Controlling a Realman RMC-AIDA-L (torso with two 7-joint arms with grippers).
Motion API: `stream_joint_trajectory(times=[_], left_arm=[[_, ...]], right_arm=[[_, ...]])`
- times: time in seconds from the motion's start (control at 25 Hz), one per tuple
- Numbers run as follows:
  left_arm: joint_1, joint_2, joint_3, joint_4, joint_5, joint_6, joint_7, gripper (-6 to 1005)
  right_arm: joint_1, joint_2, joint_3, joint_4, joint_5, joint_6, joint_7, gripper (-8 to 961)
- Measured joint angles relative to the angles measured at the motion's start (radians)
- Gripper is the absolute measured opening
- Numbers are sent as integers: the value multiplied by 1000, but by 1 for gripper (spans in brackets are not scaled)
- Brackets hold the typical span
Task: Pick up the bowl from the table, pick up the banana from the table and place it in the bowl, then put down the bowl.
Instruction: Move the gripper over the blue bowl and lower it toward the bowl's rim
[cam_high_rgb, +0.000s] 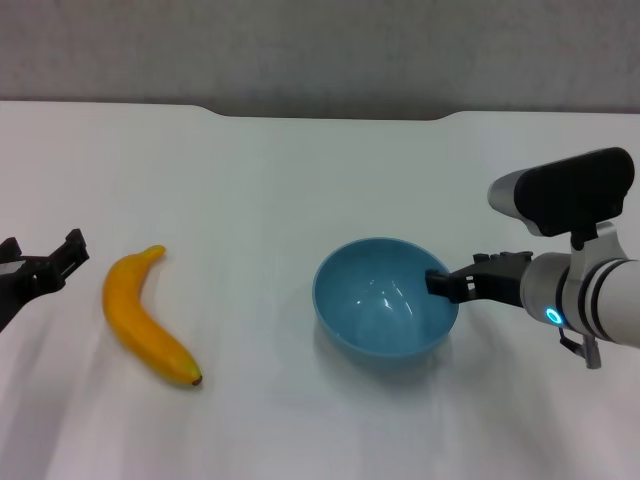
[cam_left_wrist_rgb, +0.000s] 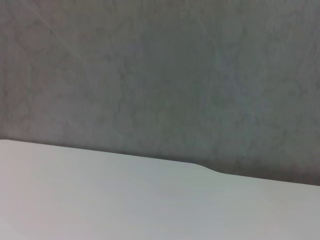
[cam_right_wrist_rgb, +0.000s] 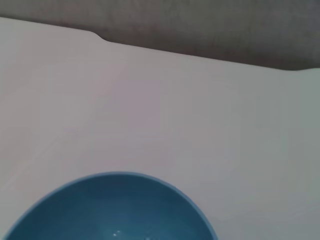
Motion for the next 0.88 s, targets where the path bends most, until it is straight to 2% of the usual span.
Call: stream_joint_trajectory(times=[0.32, 0.88], left_arm=[[-5, -1, 3, 2, 0, 1, 0, 843], [-10, -2, 13, 11, 2, 1, 11, 843]], right_arm=[[3, 0, -17, 75, 28, -69, 1, 718], [11, 1, -41, 117, 35, -105, 2, 711]])
